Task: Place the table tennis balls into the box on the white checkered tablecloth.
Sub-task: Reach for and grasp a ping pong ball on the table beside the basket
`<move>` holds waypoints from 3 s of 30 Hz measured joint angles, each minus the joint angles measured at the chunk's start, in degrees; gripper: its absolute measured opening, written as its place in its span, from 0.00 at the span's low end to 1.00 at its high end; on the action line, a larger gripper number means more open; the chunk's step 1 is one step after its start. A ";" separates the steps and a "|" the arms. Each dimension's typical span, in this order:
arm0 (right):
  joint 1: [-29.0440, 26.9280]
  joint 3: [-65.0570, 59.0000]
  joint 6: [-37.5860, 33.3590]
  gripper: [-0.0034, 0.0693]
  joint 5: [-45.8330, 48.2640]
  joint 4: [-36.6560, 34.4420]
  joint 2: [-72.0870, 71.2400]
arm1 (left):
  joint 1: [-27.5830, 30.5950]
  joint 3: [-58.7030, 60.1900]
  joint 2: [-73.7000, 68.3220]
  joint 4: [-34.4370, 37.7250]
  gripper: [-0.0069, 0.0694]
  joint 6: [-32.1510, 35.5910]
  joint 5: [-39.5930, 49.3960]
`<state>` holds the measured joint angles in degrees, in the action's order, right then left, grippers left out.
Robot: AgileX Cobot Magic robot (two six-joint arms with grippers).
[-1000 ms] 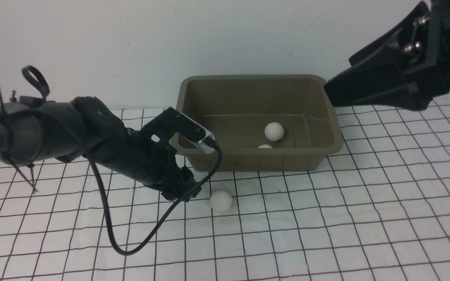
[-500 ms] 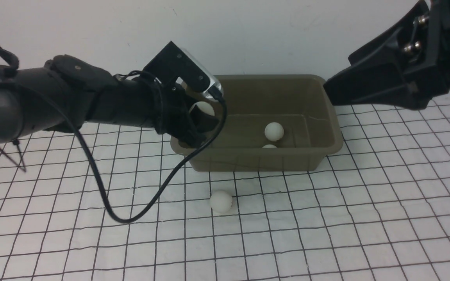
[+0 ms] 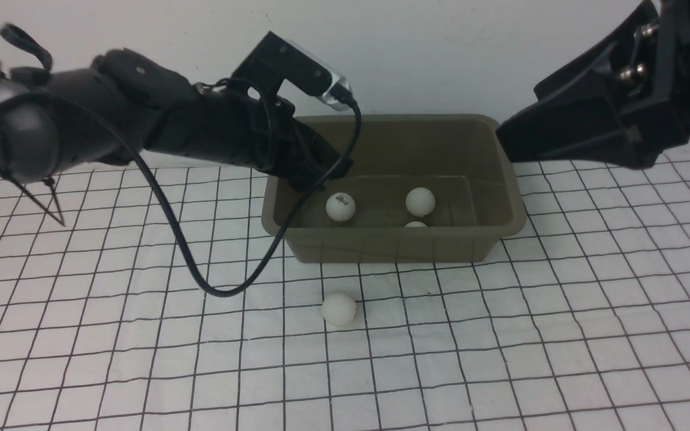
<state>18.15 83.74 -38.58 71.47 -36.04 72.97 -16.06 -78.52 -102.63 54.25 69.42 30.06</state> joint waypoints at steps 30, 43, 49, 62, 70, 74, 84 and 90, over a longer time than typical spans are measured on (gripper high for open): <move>0.00 0.00 -2.96 0.71 -1.16 -0.04 0.00 | -6.43 18.03 19.54 -22.55 0.51 -42.13 18.84; 0.00 0.00 -2.55 0.71 -1.28 -0.04 0.00 | -14.47 21.20 6.19 -21.20 0.72 -39.31 -5.01; 0.00 0.00 -1.79 0.71 -0.97 -0.06 0.00 | -14.47 21.20 3.06 -20.87 0.72 -39.18 -11.54; 0.00 0.00 -1.69 0.71 -1.03 -1.50 0.00 | -14.77 21.20 -3.71 -20.24 0.72 -39.16 -22.76; 0.00 0.00 -1.69 0.71 -1.37 -1.63 0.00 | -14.88 21.20 -5.36 -20.13 0.71 -39.16 -24.25; 0.00 0.00 -1.69 0.71 -1.37 -1.63 0.00 | -14.88 21.20 -5.36 -20.13 0.65 -39.16 -24.92; 0.00 0.00 -1.69 0.71 -1.37 -1.63 0.00 | -14.88 21.20 -5.36 -20.13 0.49 -38.93 -25.88; 0.00 0.00 -1.69 0.71 -1.37 -1.70 0.00 | -14.88 21.20 -3.80 -20.13 0.48 -37.52 -24.87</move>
<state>18.15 83.74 -40.27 70.10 -37.74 72.97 -30.94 -57.32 -106.43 34.11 31.90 5.19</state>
